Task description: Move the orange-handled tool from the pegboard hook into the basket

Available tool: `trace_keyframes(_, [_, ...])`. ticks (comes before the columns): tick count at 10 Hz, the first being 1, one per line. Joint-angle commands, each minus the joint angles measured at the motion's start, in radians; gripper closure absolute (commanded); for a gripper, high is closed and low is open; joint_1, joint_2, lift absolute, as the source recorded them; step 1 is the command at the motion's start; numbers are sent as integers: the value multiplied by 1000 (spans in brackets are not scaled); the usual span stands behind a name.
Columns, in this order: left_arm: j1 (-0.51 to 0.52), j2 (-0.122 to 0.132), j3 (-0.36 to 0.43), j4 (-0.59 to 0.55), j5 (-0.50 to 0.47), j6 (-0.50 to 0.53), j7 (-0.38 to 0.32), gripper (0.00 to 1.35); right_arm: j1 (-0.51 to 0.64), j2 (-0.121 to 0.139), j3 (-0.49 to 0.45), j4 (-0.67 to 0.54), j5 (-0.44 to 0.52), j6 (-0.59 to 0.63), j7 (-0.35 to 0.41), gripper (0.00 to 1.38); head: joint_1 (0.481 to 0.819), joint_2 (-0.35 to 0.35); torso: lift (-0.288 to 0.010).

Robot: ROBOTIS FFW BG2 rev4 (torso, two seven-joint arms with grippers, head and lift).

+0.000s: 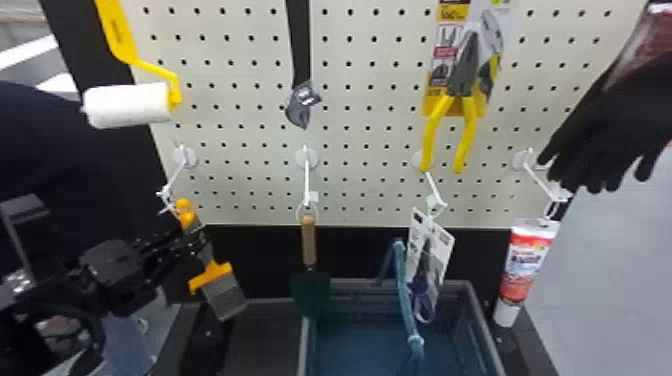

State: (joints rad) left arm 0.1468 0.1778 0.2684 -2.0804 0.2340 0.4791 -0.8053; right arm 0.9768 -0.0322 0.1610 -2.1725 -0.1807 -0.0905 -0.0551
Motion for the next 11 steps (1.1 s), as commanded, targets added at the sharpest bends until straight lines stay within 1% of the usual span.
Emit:
trace_keyframes(1, [2,-1,0,0,-2,4,0,1181,-1,0,0,2,-2,0,0,395,549,0,-100])
trace_keyframes(4, [6,-11,11,0,1,6,0,1173,-1,0,0,2,-5,1,1,395,549,0,-100])
trace_keyframes(5, [6,-12,12,0,5,12,0,1130,-1,0,0,2,-5,1,1,395,549,0,-100])
trace_keyframes(6, [13,-21,20,0,16,24,8,930,-1,0,0,2,-6,1,1,395,549,0,-100])
trace_keyframes(7, [17,-29,28,0,21,27,12,685,1,0,0,2,-6,1,1,395,549,0,-100])
trace_keyframes(8, [17,-29,29,0,22,32,12,556,1,0,0,2,-6,1,1,395,549,0,-100])
trace_keyframes(10, [17,-29,29,0,30,36,15,533,1,0,0,2,-6,1,1,395,549,0,-100])
trace_keyframes(11, [17,-26,23,0,30,38,15,665,1,0,0,4,-6,1,1,395,549,0,-100])
